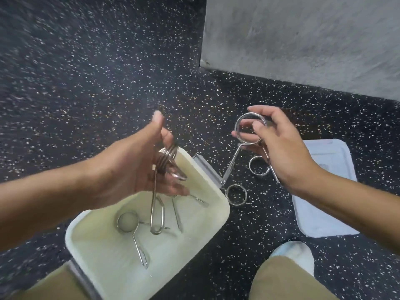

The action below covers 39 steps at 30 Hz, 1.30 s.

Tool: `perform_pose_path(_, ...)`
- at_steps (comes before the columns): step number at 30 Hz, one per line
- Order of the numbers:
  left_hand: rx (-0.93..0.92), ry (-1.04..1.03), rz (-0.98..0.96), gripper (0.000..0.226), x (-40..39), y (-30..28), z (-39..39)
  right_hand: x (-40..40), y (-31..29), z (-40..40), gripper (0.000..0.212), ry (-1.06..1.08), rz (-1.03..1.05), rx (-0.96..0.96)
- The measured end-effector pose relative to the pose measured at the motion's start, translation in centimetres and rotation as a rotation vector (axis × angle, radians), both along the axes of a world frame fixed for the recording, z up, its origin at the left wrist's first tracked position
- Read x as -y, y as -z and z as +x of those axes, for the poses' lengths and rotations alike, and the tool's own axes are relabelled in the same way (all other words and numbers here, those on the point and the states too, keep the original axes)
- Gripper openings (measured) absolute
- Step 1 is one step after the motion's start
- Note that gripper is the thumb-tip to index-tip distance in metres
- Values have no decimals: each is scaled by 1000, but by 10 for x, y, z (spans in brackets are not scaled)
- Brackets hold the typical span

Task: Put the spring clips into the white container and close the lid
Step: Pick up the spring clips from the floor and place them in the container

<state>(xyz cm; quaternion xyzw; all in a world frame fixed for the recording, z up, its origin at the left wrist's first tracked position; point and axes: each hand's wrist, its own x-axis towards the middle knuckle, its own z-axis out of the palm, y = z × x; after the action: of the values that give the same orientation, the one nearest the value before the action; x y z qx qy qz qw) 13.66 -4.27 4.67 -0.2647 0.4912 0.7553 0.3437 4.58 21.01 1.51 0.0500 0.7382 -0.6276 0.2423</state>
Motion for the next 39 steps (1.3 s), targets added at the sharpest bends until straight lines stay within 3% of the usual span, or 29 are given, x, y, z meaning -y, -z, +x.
perform_pose_path(3,56,-44,-7,29,1,9,28,18,-6,11,27,-112,-4,-35)
perform_pose_path(9,177,-238,-33,41,-1,38,85,49,-15,39,30,-389,108,-131)
perform_pose_path(15,241,-258,-246,38,2,71,123,88,10,61,15,-634,242,-43)
perform_pose_path(20,300,-368,-392,34,-3,99,135,110,48,71,10,-694,358,-5)
perform_pose_path(29,349,-263,-697,32,-3,127,145,115,85,82,29,-772,538,18)
perform_pose_path(39,391,83,-912,15,-2,130,137,119,107,88,32,-835,666,-123)
